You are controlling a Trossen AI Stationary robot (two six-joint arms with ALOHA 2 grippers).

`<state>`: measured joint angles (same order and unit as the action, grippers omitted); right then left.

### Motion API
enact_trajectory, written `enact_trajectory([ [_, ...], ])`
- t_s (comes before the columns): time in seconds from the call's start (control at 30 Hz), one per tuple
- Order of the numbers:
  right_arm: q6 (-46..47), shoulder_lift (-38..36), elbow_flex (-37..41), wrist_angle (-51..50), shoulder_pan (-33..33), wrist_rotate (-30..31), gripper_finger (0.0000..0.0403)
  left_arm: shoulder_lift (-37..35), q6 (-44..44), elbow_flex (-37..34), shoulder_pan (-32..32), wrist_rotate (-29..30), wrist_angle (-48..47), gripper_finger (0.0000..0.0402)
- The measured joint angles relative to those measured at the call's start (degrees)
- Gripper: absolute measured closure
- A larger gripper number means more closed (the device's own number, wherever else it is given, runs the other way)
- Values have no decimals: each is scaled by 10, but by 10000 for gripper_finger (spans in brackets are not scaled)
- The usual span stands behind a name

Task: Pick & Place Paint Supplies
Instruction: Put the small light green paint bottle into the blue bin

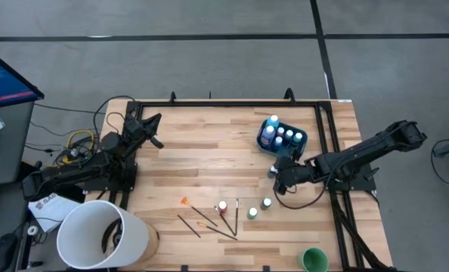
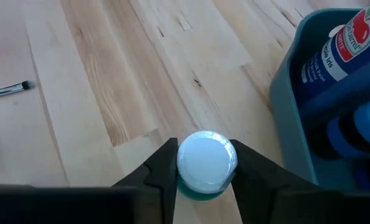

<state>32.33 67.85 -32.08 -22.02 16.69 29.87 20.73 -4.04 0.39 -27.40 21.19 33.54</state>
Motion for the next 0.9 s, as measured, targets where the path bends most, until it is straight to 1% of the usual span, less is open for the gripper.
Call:
enact_trajectory([
  [0.17, -35, -19, -11, -11, -1, 9, 292, 0, 0, 0, 0, 0, 0, 394],
  [0.27, -59, -64, -32, -29, -2, 29, 292, 0, 0, 0, 0, 0, 0, 394],
  [0.37, -58, -121, -48, -91, -3, 71, 292, 0, 0, 0, 0, 0, 0, 394],
  [0.5, 12, -204, -55, -169, -4, 148, 292, 0, 0, 0, 0, 0, 0, 394],
  [0.6, 88, -237, -55, -234, -4, 195, 292, 0, 0, 0, 0, 0, 0, 394],
  [0.7, 175, -240, -55, -293, -5, 225, 292, 0, 0, 0, 0, 0, 0, 394],
  [0.77, 219, -234, -55, -325, -10, 229, 292, 0, 0, 0, 0, 0, 0, 394],
  [0.9, 265, -203, -55, -349, -24, 231, 292, 0, 0, 0, 0, 0, 0, 394],
])
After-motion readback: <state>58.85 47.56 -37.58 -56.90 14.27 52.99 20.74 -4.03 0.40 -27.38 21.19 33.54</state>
